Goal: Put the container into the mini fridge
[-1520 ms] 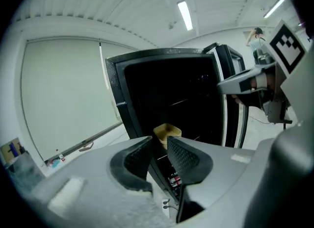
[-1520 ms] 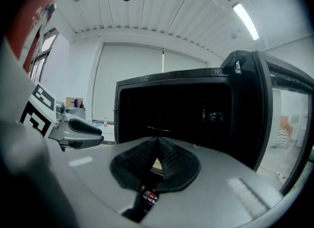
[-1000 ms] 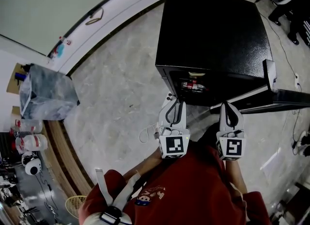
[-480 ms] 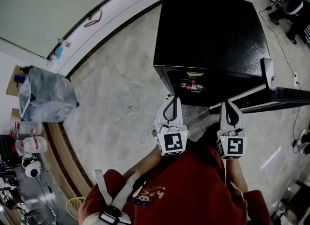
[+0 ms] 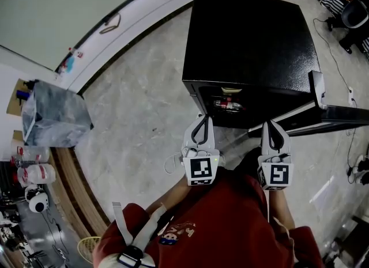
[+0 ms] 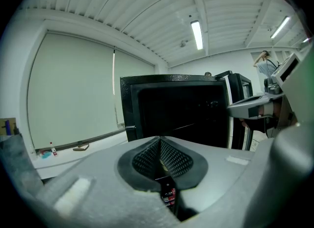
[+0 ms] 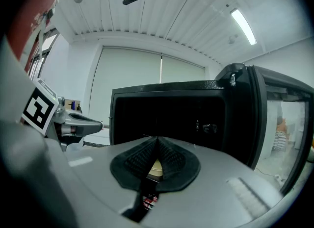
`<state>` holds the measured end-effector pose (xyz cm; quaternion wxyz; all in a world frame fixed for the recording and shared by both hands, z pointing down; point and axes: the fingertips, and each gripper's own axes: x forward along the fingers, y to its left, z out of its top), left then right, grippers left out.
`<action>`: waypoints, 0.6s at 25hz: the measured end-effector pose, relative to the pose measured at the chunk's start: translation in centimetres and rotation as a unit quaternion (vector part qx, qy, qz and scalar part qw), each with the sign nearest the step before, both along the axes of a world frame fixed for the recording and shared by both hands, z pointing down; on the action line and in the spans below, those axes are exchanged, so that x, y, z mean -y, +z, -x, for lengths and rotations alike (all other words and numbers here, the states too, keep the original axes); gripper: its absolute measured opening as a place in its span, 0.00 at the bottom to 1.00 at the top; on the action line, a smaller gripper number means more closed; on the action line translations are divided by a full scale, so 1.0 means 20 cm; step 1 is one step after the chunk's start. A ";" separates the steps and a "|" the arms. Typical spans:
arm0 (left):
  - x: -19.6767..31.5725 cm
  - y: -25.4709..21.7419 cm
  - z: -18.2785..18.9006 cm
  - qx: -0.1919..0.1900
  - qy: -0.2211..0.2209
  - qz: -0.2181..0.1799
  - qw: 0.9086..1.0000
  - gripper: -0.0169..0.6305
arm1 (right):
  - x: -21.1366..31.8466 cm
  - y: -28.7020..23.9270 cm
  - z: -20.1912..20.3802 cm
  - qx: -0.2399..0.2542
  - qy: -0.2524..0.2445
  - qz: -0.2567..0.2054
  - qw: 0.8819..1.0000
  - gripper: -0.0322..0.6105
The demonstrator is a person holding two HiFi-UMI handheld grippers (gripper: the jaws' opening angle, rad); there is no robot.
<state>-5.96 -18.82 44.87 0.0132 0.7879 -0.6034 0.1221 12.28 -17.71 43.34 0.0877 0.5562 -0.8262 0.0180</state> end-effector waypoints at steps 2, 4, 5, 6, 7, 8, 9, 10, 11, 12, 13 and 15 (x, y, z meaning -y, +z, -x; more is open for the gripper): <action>0.00 0.00 0.00 0.000 0.002 -0.002 1.000 0.04 | 0.00 0.00 -0.01 -0.001 0.003 0.001 1.000 0.05; 0.00 0.00 0.00 0.000 0.005 -0.002 1.000 0.04 | 0.01 0.00 -0.01 -0.001 0.005 -0.002 1.000 0.05; 0.00 0.00 0.00 -0.001 0.006 -0.002 1.000 0.04 | 0.01 -0.01 -0.01 -0.001 0.005 -0.004 1.000 0.05; 0.00 0.00 0.00 -0.002 0.007 -0.001 1.000 0.04 | 0.01 -0.02 -0.01 -0.001 0.005 -0.008 1.000 0.05; 0.01 0.00 0.00 -0.002 0.008 -0.001 1.000 0.04 | 0.01 -0.03 -0.01 -0.003 0.004 -0.014 1.000 0.05; 0.01 0.00 0.00 -0.002 0.009 0.000 1.000 0.04 | 0.02 -0.04 -0.01 -0.004 0.003 -0.019 1.000 0.05; 0.01 0.00 0.00 -0.001 0.010 0.000 1.000 0.04 | 0.02 -0.05 0.00 -0.004 0.002 -0.023 1.000 0.05; 0.01 0.01 -0.01 0.000 0.011 0.001 1.000 0.04 | 0.03 -0.05 0.00 -0.003 0.003 -0.022 1.000 0.05; 0.01 0.01 -0.01 0.001 0.012 0.001 1.000 0.04 | 0.03 -0.06 0.00 -0.001 0.004 -0.020 1.000 0.05; 0.01 0.01 -0.01 0.001 0.013 0.003 1.000 0.04 | 0.03 -0.06 0.01 0.000 0.005 -0.018 1.000 0.05; 0.01 0.02 -0.01 0.000 0.014 0.004 1.000 0.04 | 0.03 -0.05 0.01 0.000 0.005 -0.017 1.000 0.05; 0.01 0.02 -0.01 -0.003 0.016 0.005 1.000 0.04 | 0.04 -0.05 0.01 -0.002 0.004 -0.018 1.000 0.05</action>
